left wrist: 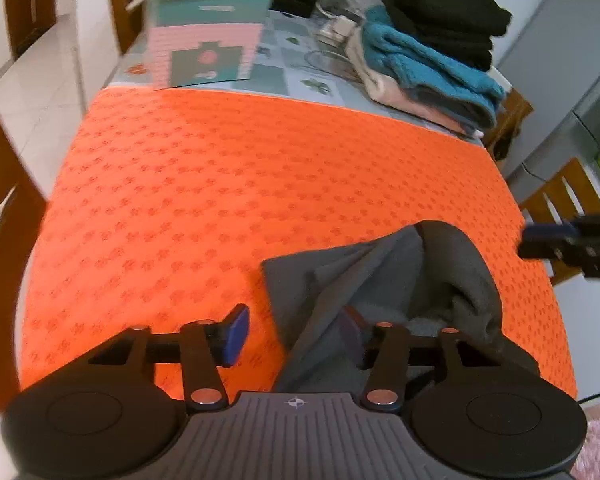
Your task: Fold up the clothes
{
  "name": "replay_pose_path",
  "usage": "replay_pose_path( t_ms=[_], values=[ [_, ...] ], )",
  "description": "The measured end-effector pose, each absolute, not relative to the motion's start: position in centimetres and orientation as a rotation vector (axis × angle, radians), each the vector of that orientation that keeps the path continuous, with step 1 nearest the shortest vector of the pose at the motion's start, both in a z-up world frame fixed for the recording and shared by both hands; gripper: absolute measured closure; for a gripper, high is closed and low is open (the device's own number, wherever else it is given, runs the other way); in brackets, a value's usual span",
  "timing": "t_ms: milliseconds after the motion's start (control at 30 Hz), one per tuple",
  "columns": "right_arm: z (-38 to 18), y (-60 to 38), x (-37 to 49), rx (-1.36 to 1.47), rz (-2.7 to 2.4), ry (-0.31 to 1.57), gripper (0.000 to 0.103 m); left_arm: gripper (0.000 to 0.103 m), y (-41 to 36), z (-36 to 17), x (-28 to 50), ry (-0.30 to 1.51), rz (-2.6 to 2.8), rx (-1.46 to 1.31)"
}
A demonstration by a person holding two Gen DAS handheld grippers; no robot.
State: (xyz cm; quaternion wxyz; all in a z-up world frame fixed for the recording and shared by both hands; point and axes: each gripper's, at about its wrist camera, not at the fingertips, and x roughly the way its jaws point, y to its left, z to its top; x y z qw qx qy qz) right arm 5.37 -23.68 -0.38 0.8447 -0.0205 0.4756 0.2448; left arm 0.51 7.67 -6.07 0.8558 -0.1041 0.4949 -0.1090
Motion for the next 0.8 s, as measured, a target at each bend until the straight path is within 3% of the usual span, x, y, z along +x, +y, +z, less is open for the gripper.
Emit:
replay_pose_path(
  t_ms=[433, 500, 600, 633, 667, 700, 800],
  values=[
    [-8.6, -23.3, 13.2, 0.28, 0.471, 1.194, 0.059, 0.045, 1.1, -9.2, 6.9, 1.083, -0.347, -0.215],
    [-9.6, -22.8, 13.6, 0.256, 0.465, 1.219, 0.066, 0.046, -0.2, -9.6, 7.3, 1.091, -0.37, -0.193],
    [-10.6, -22.9, 13.6, 0.262, 0.482, 1.247, 0.084, 0.059, -1.6, -10.1, 7.3, 1.093, -0.387, -0.129],
    [-10.8, -23.0, 13.6, 0.273, 0.485, 1.248, 0.088, 0.074, -1.9, -10.3, 7.2, 1.091, -0.391, -0.109],
    [-10.8, -23.1, 13.5, 0.287, 0.487, 1.245, 0.098, 0.086, -2.0, -10.3, 7.0, 1.084, -0.386, -0.095],
    [-10.8, -23.3, 13.3, 0.298, 0.487, 1.236, 0.1, 0.098, -2.1, -10.2, 6.8, 1.077, -0.379, -0.082],
    [-9.6, -24.1, 12.3, 0.3, 0.464, 1.169, 0.1, 0.099, -1.7, -9.0, 6.3, 1.034, -0.358, -0.087]
  ],
)
